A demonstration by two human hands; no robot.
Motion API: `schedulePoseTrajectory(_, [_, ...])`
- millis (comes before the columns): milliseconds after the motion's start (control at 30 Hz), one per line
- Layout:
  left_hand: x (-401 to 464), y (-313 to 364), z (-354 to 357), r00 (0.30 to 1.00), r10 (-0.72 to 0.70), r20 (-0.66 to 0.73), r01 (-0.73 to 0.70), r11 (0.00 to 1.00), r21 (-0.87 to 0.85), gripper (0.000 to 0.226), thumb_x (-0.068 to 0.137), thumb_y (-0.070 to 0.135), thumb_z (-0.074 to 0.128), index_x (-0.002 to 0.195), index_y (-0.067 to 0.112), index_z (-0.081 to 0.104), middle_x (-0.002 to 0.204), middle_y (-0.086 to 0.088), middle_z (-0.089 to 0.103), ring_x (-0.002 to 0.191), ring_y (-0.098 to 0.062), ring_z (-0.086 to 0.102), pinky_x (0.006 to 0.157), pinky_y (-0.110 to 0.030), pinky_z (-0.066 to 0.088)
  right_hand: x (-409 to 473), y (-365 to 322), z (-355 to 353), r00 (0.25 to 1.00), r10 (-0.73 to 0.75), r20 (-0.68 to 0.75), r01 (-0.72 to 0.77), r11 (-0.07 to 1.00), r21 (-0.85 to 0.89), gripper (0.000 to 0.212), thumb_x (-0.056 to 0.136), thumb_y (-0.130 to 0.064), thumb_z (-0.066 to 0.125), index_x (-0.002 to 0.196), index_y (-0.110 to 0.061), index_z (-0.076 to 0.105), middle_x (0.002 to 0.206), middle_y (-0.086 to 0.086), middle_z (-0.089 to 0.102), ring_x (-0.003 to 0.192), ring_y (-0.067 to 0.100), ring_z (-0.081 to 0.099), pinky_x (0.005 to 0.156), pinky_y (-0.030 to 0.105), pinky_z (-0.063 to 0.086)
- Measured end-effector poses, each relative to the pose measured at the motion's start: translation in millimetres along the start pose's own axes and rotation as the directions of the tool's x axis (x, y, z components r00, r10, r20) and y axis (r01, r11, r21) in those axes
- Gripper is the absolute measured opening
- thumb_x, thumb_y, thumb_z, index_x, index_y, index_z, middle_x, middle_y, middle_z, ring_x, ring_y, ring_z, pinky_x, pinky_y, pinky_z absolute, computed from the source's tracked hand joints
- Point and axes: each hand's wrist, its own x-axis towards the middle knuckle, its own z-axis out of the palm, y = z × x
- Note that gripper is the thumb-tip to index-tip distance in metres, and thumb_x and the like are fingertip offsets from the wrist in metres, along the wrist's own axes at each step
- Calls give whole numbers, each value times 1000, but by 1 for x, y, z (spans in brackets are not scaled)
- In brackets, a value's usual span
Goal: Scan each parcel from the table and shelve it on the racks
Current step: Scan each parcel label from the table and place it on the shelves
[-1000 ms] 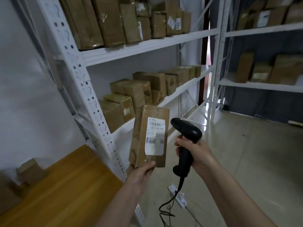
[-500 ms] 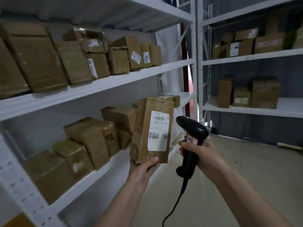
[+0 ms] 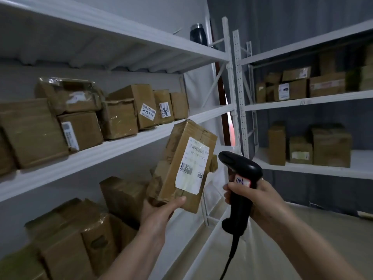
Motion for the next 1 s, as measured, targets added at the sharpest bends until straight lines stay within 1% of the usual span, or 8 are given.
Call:
schedulePoseTrajectory(67, [16, 15, 10, 999, 44, -17, -43, 998, 51, 112, 19, 31, 99, 122, 21, 57, 111, -2, 72, 103, -26, 67, 97, -44, 52, 23, -10, -1, 999, -13, 34, 13, 1000, 0, 51, 55, -15, 77, 104, -3, 66, 89, 18, 70, 75, 25, 70, 69, 34, 56])
schedulePoseTrajectory(200, [55, 47, 44, 987, 133, -92, -120, 984, 132, 113, 16, 36, 98, 119, 19, 55, 109, -4, 69, 98, -26, 68, 90, -44, 55, 81, -31, -10, 991, -63, 119, 59, 997, 40, 48, 60, -13, 75, 105, -2, 63, 87, 16, 68, 74, 24, 68, 71, 34, 58])
schedulePoseTrajectory(333, [111, 77, 94, 966, 234, -111, -197, 941, 275, 97, 24, 45, 94, 110, 26, 55, 107, 2, 67, 96, -21, 66, 88, -43, 55, 157, -56, -28, 973, -129, 190, 117, 991, 72, 56, 59, -15, 78, 111, 0, 62, 90, 16, 67, 77, 25, 67, 71, 34, 58])
schedulePoseTrajectory(667, [290, 142, 250, 817, 532, -224, -281, 705, 651, 111, 38, 62, 86, 131, 16, 49, 126, -1, 57, 116, -22, 55, 97, -43, 50, 364, -126, -67, 971, -174, 165, 137, 967, 214, 45, 66, -7, 74, 108, 5, 61, 87, 19, 71, 77, 27, 71, 69, 34, 60])
schedulePoseTrajectory(767, [335, 147, 288, 698, 683, -215, -275, 533, 800, 110, 46, 65, 83, 131, 12, 39, 127, -5, 49, 118, -25, 50, 93, -39, 49, 417, -132, -70, 976, -173, 134, 137, 961, 241, 30, 77, 1, 70, 105, 7, 61, 85, 19, 72, 75, 27, 72, 71, 35, 61])
schedulePoseTrajectory(867, [364, 155, 306, 579, 814, -58, -214, 220, 952, 117, 54, 70, 78, 140, 22, 15, 125, -9, 44, 110, -27, 50, 77, -36, 46, 461, -126, -69, 984, -130, 120, 96, 963, 252, 27, 81, 3, 68, 106, 6, 60, 80, 17, 73, 74, 27, 72, 73, 37, 60])
schedulePoseTrajectory(933, [379, 160, 308, 575, 817, 43, -99, 17, 995, 117, 59, 72, 73, 145, 35, 3, 115, -9, 38, 93, -24, 47, 64, -32, 37, 483, -118, -65, 988, -95, 126, 58, 962, 266, 31, 82, 3, 68, 111, 5, 58, 85, 19, 72, 76, 28, 72, 76, 39, 59])
schedulePoseTrajectory(1000, [392, 162, 306, 583, 807, 96, -14, -108, 994, 101, 62, 69, 72, 142, 40, 18, 111, -8, 32, 85, -21, 37, 62, -32, 33, 501, -110, -61, 989, -61, 134, 20, 959, 284, 34, 82, 4, 68, 114, 5, 56, 93, 23, 70, 79, 29, 71, 78, 40, 58])
